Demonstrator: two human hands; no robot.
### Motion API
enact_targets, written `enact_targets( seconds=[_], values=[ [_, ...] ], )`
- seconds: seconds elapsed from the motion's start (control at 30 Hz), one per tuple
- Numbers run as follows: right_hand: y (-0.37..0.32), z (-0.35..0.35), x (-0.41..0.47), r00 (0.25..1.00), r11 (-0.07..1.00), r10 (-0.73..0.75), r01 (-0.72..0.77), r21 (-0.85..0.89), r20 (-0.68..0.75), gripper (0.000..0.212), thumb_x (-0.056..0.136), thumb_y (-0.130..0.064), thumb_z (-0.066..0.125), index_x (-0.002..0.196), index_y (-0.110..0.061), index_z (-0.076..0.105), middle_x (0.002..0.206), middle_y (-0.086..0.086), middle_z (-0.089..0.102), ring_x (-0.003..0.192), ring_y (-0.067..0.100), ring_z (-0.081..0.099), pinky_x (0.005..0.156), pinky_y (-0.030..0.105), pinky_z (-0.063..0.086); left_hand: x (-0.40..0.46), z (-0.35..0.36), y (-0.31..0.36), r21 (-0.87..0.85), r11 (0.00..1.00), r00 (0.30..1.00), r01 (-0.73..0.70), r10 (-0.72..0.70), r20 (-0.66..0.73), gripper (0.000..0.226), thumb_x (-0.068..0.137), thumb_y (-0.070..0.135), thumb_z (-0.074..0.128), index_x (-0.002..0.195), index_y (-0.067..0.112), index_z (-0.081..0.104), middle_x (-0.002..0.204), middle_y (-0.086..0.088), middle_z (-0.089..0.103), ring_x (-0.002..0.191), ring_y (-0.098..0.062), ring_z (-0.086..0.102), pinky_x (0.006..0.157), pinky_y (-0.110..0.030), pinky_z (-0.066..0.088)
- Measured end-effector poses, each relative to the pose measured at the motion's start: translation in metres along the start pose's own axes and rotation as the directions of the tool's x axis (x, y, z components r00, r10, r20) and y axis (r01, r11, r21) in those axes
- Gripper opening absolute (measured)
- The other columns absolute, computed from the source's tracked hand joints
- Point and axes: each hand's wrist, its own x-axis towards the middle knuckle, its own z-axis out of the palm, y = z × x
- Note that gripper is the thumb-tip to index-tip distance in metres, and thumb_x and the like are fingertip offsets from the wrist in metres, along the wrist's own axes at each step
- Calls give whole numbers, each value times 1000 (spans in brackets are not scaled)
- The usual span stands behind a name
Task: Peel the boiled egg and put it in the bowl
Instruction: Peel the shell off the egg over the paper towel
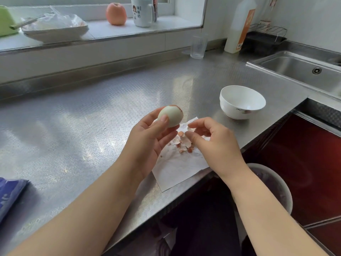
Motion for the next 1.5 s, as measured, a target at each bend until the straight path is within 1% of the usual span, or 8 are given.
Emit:
enact_targets(
  seconds=[0.17,0.27,0.47,0.6,0.77,1.07,1.33,1.5],
  values=[
    [-3,-8,2,989,963,-75,104,-247,127,13,94,-26,55,93,-20,67,81,-6,69,79,15,60,79,32,44,-1,1,0,27,999,999,-24,25,-32,35,94,13,61,129,12,62,118,-12,72,102,-22,73,85,-27,58],
    [-5,-10,2,977,958,-91,140,-252,195,15,92,-19,58,105,-20,64,102,-7,62,100,11,54,91,26,39,-1,0,0,42,998,998,-37,39,-47,32,92,14,64,124,15,64,118,-12,73,103,-23,72,83,-26,58],
    [-5,-11,3,976,969,-90,132,-207,197,12,90,-16,60,100,-21,63,101,-9,63,99,8,55,82,14,37,-1,-2,-2,81,995,998,-55,55,4,31,94,13,61,125,16,64,116,-9,74,103,-21,73,83,-25,58],
    [-3,-12,2,995,995,-46,53,-83,89,5,89,-29,64,86,-24,63,72,-11,67,74,1,60,68,14,43,-1,-1,-3,126,989,996,-73,67,57,29,93,14,61,121,20,66,112,-5,74,100,-18,73,81,-25,57],
    [-4,-14,3,997,998,-61,60,21,52,35,92,-3,48,116,-26,59,111,-9,62,100,0,59,86,12,45,-2,-1,-2,188,976,989,-109,88,121,32,90,11,63,120,23,65,126,-11,64,96,-15,73,82,-26,56],
    [-19,-13,2,992,957,-99,117,266,-78,14,86,-21,69,98,-28,70,98,-5,71,95,8,66,88,27,52,-2,-1,-3,185,978,972,-96,53,228,35,90,13,61,124,22,65,121,-9,64,102,-21,69,88,-29,56],
    [-18,-14,4,950,960,-269,277,30,-162,11,89,-16,65,97,-11,71,92,2,70,88,12,64,80,28,51,-2,-1,-3,182,980,963,-77,26,268,41,91,15,60,131,18,60,117,-6,69,103,-22,68,91,-32,56],
    [-16,-14,9,895,895,-422,386,-224,-145,12,90,-13,61,92,-5,69,86,5,67,81,21,62,73,33,49,-4,1,-4,260,956,948,-138,52,313,41,94,15,57,129,36,62,120,-6,68,106,-21,67,93,-32,54]
  ],
)
